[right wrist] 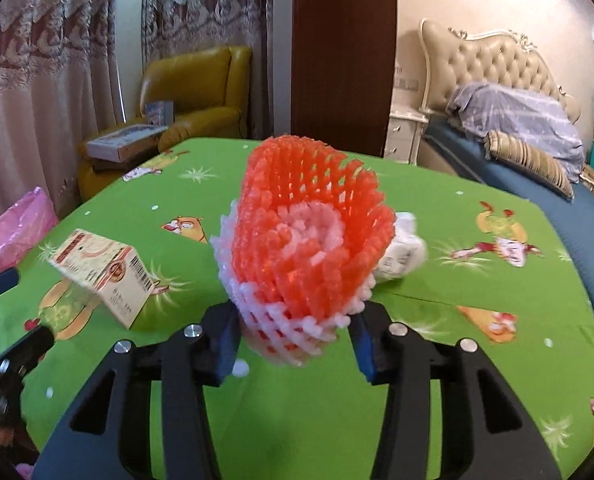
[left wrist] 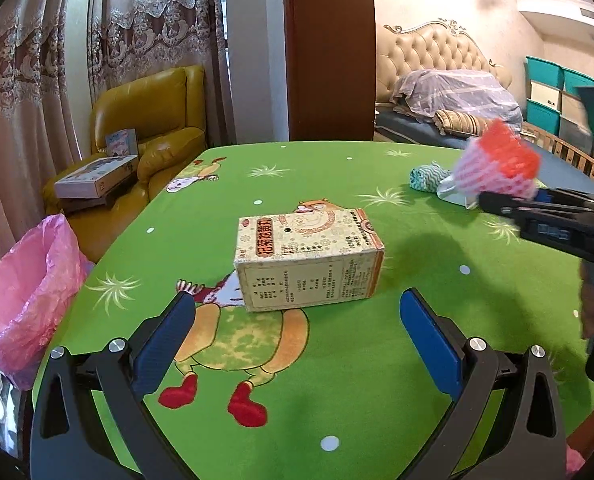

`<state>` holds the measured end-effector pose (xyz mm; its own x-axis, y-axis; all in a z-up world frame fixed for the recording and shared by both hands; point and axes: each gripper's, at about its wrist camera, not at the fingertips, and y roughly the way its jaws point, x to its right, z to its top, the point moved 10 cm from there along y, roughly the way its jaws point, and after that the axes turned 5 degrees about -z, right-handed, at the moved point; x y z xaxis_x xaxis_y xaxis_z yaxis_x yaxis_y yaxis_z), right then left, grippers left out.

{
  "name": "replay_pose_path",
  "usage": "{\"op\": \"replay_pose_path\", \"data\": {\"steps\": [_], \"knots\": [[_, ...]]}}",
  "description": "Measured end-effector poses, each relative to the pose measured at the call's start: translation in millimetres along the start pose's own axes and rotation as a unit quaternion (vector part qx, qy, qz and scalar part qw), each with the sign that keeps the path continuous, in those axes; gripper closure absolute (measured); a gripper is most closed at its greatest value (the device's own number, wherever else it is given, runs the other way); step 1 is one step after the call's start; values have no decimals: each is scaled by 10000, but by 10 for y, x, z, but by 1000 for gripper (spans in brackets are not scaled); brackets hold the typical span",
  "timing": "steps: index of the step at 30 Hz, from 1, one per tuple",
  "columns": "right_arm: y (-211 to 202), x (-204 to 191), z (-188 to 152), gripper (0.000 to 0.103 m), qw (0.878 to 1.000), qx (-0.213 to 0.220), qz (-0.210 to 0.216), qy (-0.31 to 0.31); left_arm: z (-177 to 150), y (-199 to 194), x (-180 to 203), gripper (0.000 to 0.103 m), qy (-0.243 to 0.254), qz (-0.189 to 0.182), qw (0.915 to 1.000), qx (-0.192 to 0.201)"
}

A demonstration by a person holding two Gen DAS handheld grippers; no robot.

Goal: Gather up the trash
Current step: 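Grasp the orange-pink foam fruit net with the right tool, then grasp the crumpled white paper bag with the left tool while the right tool holds the net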

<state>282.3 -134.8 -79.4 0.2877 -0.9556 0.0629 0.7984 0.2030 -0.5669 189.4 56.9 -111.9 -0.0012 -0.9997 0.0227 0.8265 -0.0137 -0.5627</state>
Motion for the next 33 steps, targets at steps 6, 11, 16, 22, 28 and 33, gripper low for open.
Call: {"op": "replay_pose_path", "data": {"steps": [6,11,16,22,28,33], "knots": [[-371,536,-162,57,9986,208,-376,301,101,-38,277,7,187,-223,9996,35],[-491,932,-307,57,9956,211,-819,401,237,10,660,7,344,-597,9976,-27],[-578,1253,-336,57,9920,304,-1096,546,433,207,1024,7,480,-849,9952,-115],[-598,1528,-476,57,9874,290,-1350,769,714,671,1476,7,454,-1137,9920,-307],[-541,1612,-560,56,9855,269,-1352,991,852,1149,1797,7,436,-1218,9903,-511],[-555,1621,-543,56,9845,302,-1372,1051,925,1527,1972,7,447,-1167,9899,-673]]}}
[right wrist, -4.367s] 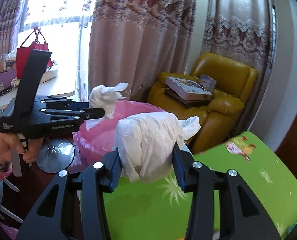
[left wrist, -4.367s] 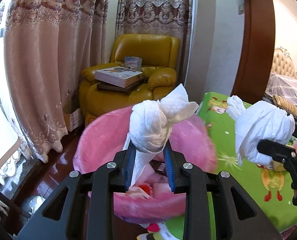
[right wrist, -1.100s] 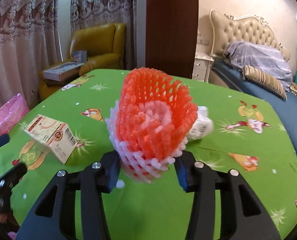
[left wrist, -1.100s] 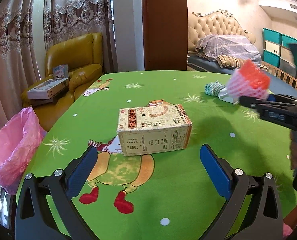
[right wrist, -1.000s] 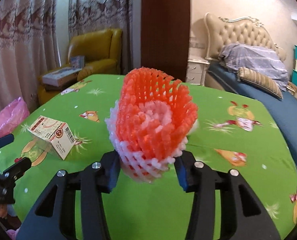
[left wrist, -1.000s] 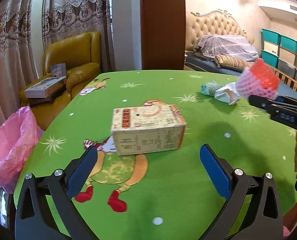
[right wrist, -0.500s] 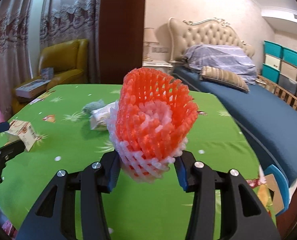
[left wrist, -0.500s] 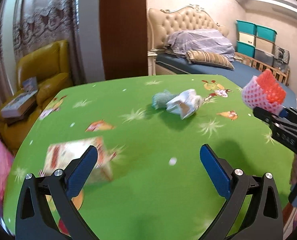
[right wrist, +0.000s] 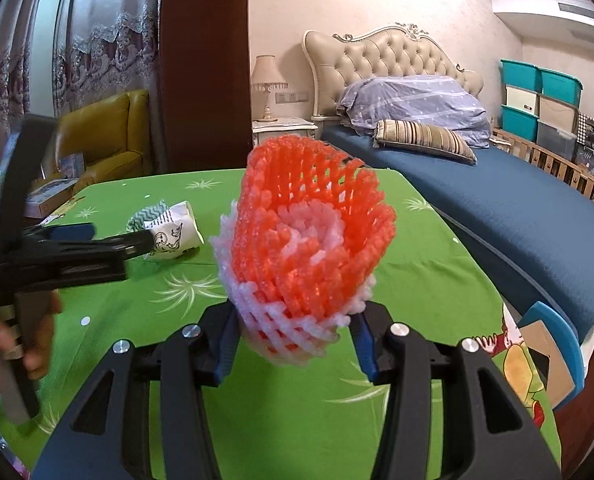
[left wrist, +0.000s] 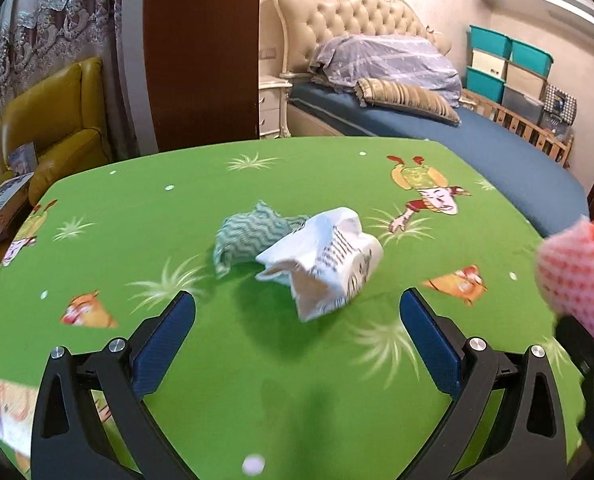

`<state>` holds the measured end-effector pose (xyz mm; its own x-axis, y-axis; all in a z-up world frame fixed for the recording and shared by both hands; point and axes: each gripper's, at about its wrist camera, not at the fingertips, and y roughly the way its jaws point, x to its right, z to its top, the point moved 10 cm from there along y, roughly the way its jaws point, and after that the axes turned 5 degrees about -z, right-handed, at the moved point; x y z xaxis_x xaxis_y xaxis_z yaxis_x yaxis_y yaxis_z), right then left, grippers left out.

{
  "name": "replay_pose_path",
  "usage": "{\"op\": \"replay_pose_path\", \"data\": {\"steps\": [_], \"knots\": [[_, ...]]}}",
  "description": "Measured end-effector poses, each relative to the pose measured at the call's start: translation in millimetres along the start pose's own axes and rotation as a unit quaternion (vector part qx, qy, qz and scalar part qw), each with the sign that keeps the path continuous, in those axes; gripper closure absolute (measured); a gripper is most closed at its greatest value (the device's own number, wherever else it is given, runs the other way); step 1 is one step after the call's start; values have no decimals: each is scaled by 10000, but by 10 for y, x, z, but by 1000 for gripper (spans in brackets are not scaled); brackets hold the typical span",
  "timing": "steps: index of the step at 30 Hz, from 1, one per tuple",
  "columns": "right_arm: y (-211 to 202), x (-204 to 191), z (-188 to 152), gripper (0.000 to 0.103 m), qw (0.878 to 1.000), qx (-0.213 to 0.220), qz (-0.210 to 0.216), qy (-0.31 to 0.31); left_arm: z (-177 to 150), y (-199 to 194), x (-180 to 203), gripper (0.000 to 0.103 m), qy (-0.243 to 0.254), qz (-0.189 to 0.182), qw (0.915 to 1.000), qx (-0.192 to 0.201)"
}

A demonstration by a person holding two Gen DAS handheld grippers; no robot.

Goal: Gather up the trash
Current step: 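Grasp the crumpled white paper bag with the left tool while the right tool holds the net, then lift the paper bag and foam net and carry them to the pink bin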

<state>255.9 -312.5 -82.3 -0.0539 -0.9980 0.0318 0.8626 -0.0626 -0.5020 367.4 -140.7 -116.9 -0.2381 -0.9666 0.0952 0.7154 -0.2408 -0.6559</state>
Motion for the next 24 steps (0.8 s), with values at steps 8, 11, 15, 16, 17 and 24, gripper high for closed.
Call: {"op": "replay_pose_path", "data": {"steps": [8,11,15,16,17,24], "knots": [[31,42,5,55,9999,-19,-1,157,162,377,-13,7,-265,120,9994,-210],[50,41,17,55,9998,-38,-4,188,194,436,58,7,-177,160,9994,-231],[43,7,25,55,9999,-37,1,153,227,484,114,7,-79,339,9992,-213],[45,5,29,55,9999,-34,5,148,219,486,113,8,-96,339,9991,-216],[52,10,34,55,9999,-37,8,151,209,489,108,11,-115,350,9991,-220],[61,28,13,55,9998,-65,33,205,174,452,76,23,-232,285,9991,-200]]}}
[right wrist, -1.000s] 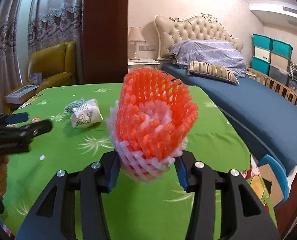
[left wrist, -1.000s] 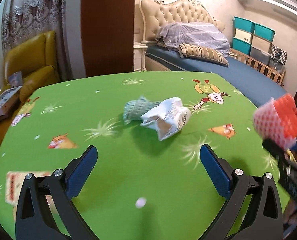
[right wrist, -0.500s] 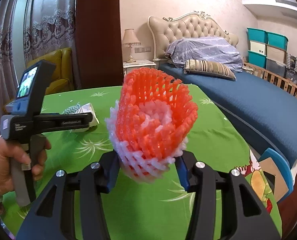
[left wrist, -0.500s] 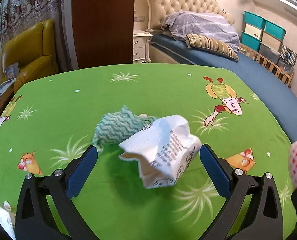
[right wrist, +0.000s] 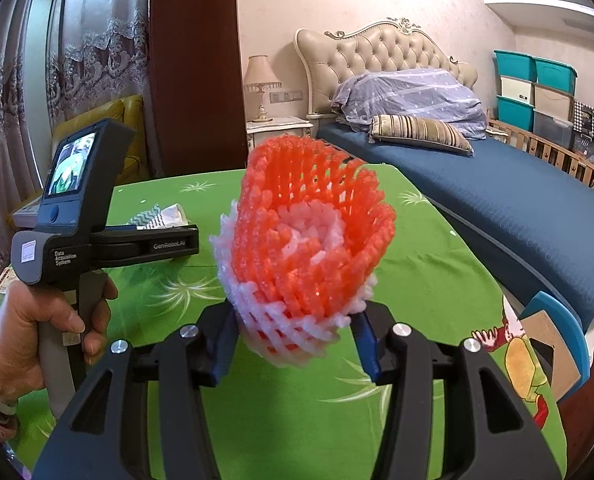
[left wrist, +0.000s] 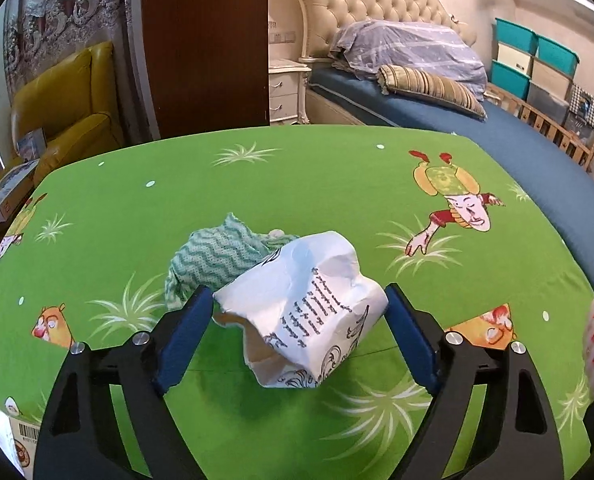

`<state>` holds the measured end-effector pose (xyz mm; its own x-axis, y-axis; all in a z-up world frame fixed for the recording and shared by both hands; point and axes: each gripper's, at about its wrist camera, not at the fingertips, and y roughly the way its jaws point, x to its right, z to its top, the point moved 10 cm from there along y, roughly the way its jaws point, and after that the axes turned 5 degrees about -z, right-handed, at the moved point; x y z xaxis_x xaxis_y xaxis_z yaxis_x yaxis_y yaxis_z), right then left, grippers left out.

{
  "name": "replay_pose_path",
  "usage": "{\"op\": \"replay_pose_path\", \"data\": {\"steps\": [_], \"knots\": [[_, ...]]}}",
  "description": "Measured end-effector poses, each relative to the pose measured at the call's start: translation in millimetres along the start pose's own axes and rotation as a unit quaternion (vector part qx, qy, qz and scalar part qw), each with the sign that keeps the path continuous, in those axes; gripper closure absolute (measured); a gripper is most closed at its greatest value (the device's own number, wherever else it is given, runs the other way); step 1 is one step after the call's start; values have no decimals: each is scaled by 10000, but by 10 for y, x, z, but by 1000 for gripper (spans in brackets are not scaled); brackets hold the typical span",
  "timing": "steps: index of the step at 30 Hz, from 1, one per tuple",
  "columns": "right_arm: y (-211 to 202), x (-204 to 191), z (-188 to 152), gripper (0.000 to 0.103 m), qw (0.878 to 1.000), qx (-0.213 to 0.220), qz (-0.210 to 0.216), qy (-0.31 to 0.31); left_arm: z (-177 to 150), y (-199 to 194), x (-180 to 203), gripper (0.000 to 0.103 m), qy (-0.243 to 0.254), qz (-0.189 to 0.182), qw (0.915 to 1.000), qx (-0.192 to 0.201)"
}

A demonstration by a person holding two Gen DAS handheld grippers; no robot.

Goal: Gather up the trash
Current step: 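Lift the paper bag and foam net and carry them to the pink bin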

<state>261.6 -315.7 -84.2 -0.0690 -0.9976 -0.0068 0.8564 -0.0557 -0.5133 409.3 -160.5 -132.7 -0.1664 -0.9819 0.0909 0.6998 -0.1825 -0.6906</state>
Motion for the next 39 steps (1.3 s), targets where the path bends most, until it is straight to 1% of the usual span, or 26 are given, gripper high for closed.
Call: {"op": "replay_pose_path", "data": {"steps": [4,7,12,16,21,25,27,29,33,39], "knots": [[6,5,-1,54,10000,0,8,7,-51,-70,30,23,150,-71,9999,38],[14,11,0,54,10000,-8,14,6,-121,-184,42,23,176,-176,9996,95],[18,17,-4,54,10000,-34,14,16,-246,-387,90,23,399,-272,9986,226],[17,25,-7,54,10000,-53,26,43,-332,-563,99,23,546,-281,9975,352],[13,27,1,54,10000,-48,17,42,-478,-877,78,23,653,-239,9956,621],[-55,5,27,55,9999,113,13,-3,-568,-1088,21,23,677,-208,9942,804],[-108,-24,24,55,9998,176,69,-12,-607,-1176,-17,23,628,-234,9941,848],[-136,-69,-7,55,9998,130,150,-22,-637,-1266,-53,23,601,-257,9938,902],[-245,-189,-30,55,9993,153,297,-141,-712,-1453,-162,23,624,-196,9921,1072],[-485,-437,4,55,9970,376,478,-469,-889,-1641,-299,23,686,-104,9909,1150]]}}
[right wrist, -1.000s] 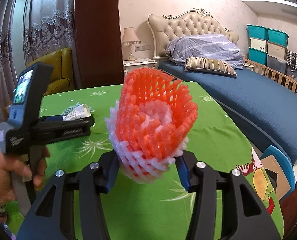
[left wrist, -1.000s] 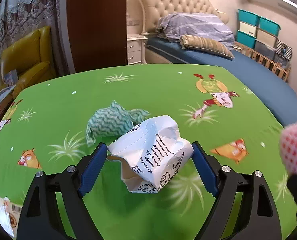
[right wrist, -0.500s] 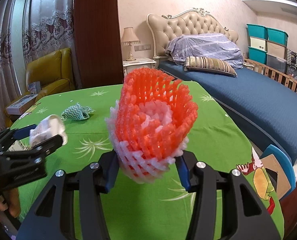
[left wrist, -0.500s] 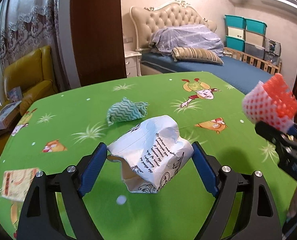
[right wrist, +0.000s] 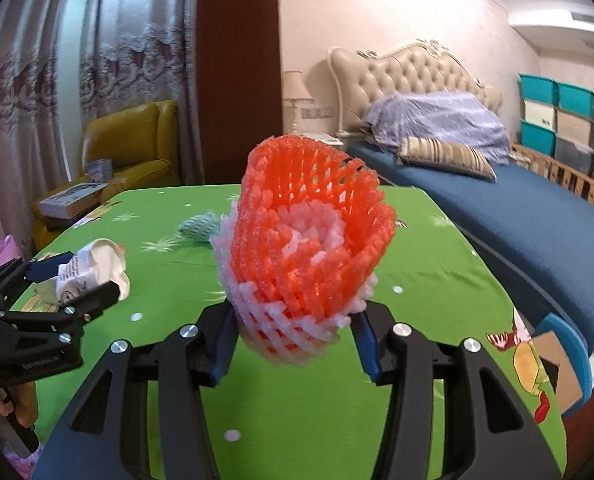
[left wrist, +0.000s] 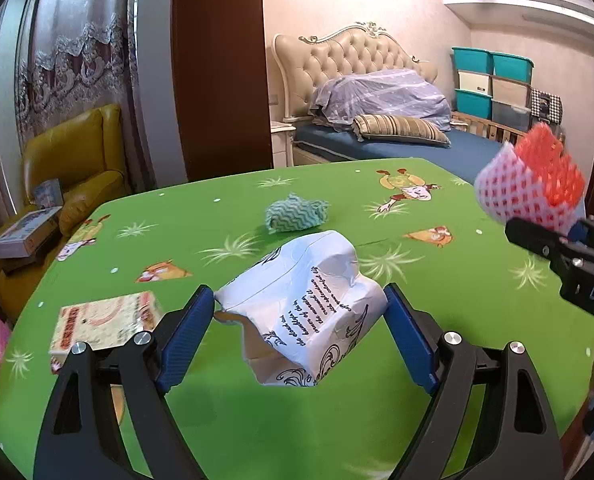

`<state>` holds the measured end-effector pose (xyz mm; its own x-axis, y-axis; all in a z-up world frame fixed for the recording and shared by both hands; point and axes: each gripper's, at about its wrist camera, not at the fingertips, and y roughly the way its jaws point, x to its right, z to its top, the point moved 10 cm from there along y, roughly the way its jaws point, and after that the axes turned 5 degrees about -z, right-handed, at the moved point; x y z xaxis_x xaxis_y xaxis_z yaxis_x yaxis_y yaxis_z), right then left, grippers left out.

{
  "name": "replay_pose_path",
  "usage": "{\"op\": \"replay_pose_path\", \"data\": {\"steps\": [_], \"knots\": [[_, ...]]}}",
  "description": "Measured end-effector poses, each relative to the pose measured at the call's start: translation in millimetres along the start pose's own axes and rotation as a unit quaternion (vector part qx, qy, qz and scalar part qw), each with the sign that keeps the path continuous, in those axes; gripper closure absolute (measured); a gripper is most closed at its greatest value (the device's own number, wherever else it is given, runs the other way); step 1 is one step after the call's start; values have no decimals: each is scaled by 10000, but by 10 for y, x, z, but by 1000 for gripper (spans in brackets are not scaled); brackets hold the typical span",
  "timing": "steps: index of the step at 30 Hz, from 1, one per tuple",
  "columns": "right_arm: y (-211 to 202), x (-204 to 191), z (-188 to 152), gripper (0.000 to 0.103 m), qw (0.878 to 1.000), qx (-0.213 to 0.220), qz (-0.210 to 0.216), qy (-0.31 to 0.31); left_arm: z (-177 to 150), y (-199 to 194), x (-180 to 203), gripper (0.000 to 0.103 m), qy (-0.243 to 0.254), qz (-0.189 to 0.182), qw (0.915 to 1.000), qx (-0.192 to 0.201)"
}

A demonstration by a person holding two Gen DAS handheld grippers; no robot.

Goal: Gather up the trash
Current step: 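Lift the paper bag and foam net and carry them to the pink bin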

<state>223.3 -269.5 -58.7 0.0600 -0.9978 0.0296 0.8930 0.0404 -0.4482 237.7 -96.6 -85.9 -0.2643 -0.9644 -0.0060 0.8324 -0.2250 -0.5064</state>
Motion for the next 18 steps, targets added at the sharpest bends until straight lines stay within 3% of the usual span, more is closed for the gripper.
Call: {"op": "replay_pose_path", "data": {"steps": [7,18], "knots": [[-176,-377,-45,55,9986,31,427,-309,-84,-333,-150,23,51,129,9996,256],[-418,-1103,-97,55,9909,59,1092,-786,-236,-900,-791,23,-286,639,9960,560]]}}
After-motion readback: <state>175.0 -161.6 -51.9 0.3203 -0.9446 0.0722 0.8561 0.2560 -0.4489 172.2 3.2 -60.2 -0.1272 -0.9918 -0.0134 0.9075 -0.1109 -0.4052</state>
